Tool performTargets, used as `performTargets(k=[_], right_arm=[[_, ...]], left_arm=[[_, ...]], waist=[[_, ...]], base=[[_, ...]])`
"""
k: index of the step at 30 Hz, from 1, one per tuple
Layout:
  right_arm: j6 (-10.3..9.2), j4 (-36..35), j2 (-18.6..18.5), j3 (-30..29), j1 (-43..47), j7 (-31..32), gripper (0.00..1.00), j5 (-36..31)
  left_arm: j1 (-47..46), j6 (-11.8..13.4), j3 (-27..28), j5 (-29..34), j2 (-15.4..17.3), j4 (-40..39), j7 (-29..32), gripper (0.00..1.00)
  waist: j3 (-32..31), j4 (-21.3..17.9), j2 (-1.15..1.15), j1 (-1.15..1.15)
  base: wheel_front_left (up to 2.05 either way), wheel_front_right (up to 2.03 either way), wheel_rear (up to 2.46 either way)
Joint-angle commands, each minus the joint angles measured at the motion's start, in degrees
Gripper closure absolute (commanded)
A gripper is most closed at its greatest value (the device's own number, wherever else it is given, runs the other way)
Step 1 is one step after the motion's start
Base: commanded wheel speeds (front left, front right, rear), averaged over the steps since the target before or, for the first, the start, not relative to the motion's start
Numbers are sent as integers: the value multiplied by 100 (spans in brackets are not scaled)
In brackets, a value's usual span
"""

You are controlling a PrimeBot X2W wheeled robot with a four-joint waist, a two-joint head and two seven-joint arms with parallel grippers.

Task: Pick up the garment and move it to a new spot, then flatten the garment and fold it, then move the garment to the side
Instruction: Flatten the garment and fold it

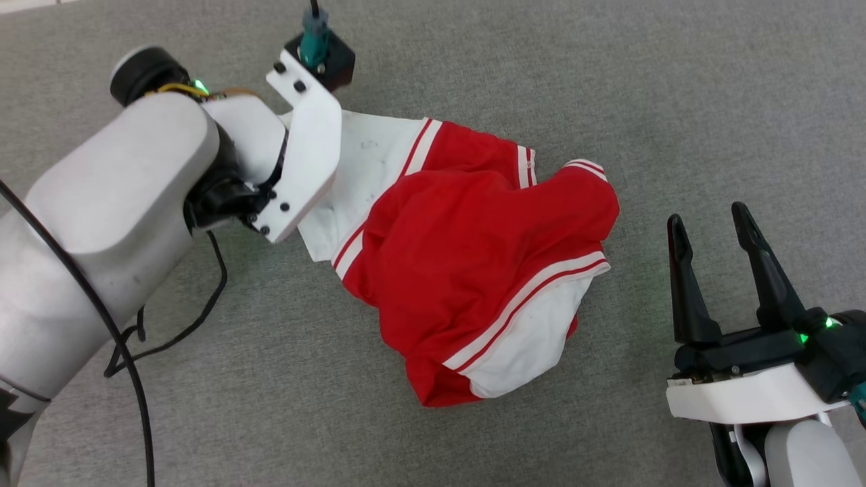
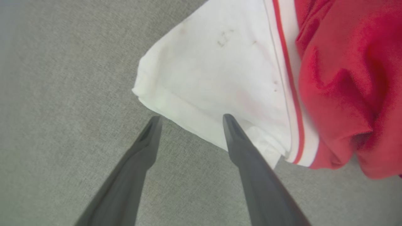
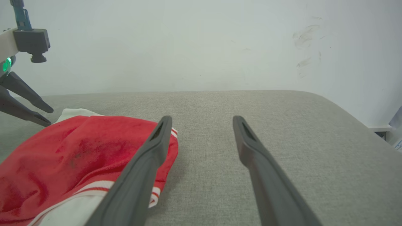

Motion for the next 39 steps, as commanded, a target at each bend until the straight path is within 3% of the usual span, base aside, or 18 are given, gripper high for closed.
performTargets(k=[1,3,4,8,9,10,17,22,31,39], right_arm=[[-3,-22,12,10,-72,-12,0,39],[-4,-15,12,22,-106,-12,0,51],[-3,-8,12,49,-159,-12,0,55],[-4,2,11,47,-180,-12,0,63],[-3,10,12,42,-178,-12,0,57],[-3,22,12,38,-180,-12,0,49],[-3,106,12,62,-56,-12,0,-5],[-4,166,11,74,150,-12,0,-33],[-4,236,12,44,460,-11,0,-142],[-4,296,12,45,635,-11,0,-195]], left_arm=[[-61,2,-34,-37,35,-14,10,0],[-67,2,-278,-199,72,-16,77,0],[-17,2,-707,-315,120,25,114,0],[140,0,-1044,-422,115,105,22,0],[145,0,-1086,-428,103,122,-12,83],[137,0,-1113,-423,89,129,-68,100],[-146,1,-1111,-519,86,224,-775,100],[86,1,-1128,-568,303,112,-1480,100],[990,12,-1126,-833,1215,46,-2081,100],[1926,286,-1121,-1117,1803,-124,-2327,100]], waist=[[63,-42,0,-1],[112,-58,0,-1],[161,-80,0,-1],[184,-80,0,-1],[178,-71,0,-1],[164,-56,0,-1],[-169,172,0,-1],[-625,418,0,-1],[-1140,820,0,-1],[-1375,998,0,-1]], base=[[0,0,0],[0,0,0],[0,0,0],[0,0,0],[0,0,0],[0,0,0],[0,0,0],[0,0,0],[0,0,0],[0,0,0]])
